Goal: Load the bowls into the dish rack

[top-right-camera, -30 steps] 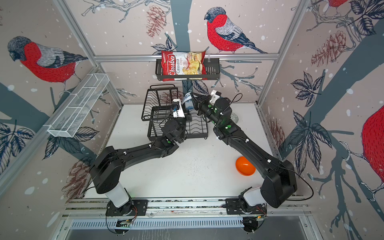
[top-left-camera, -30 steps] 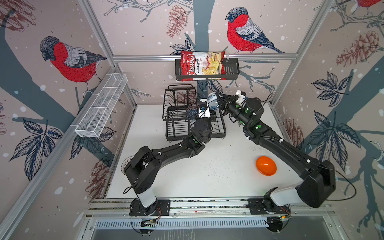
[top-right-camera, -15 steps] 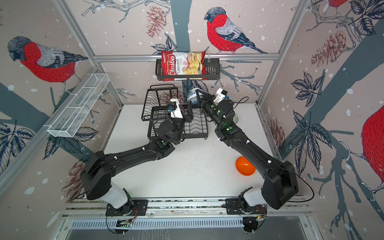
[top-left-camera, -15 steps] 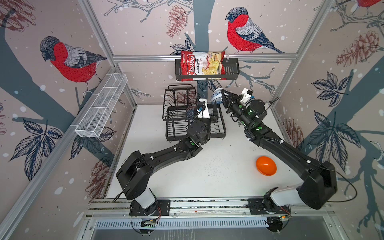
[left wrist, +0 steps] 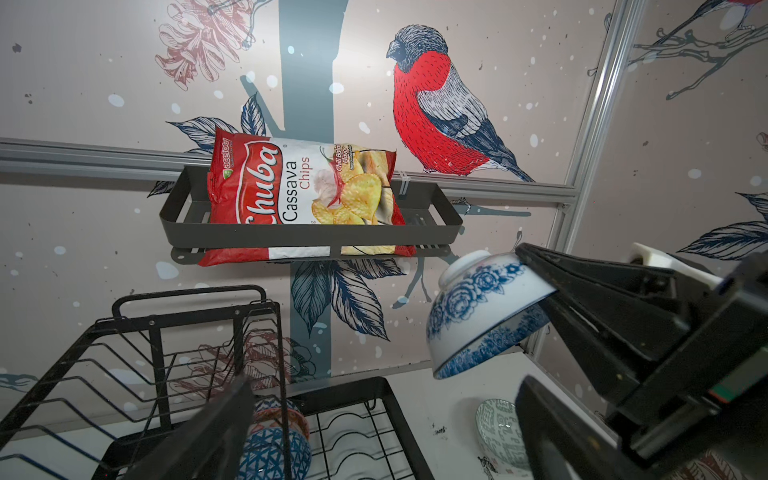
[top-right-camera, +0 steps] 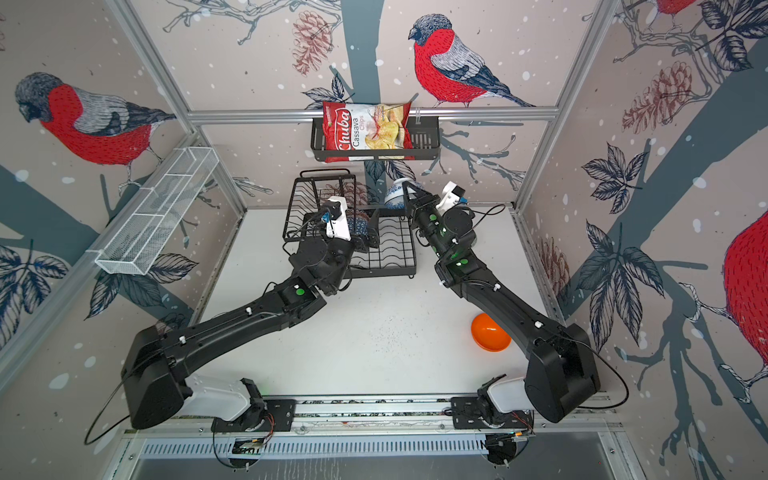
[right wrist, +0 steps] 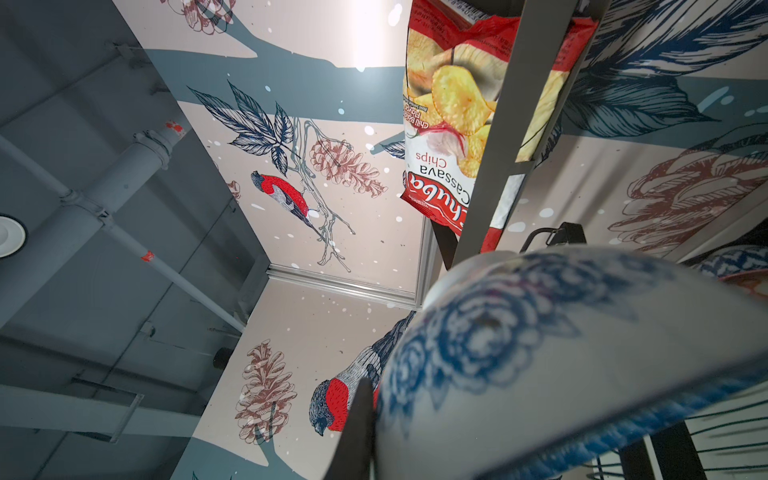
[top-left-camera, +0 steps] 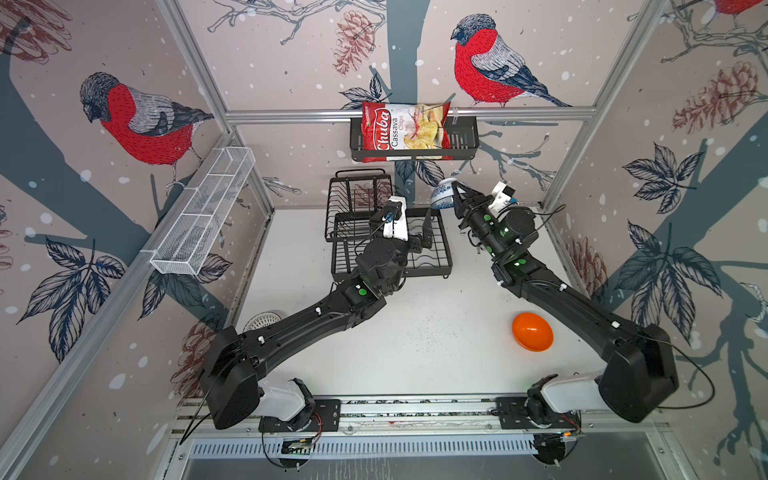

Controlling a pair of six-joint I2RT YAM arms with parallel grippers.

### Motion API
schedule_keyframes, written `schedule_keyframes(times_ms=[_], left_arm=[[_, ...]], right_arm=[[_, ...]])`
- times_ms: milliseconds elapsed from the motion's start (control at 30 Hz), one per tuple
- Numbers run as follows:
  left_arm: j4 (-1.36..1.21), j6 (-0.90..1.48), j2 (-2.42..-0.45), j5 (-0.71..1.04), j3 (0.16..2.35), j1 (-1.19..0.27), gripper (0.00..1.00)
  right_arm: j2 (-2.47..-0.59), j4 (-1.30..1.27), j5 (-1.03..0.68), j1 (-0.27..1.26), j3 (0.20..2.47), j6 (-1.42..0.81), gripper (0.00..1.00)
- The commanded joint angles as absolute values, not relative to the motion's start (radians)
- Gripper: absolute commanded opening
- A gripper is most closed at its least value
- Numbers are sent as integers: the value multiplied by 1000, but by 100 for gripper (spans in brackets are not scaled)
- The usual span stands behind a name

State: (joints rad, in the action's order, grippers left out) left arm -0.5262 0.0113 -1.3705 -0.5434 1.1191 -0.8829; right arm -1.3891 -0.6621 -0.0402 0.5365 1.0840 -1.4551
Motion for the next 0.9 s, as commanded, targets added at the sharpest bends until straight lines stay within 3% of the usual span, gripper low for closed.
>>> schedule_keyframes(times_ms=[0,333,867], left_arm=[[-331,3,-1346,-483,1173,-870,98],[172,-6,-1432,-272,1459,-750,98],[103,-21,-1391,-162,1323,-703,98]], right_arm=[[-1373,-759,-30,533,1067,-1413,0],[-1387,-797,-50,523,945,-1348,0],[-1647,-887,-86,559,948,-1381,0]])
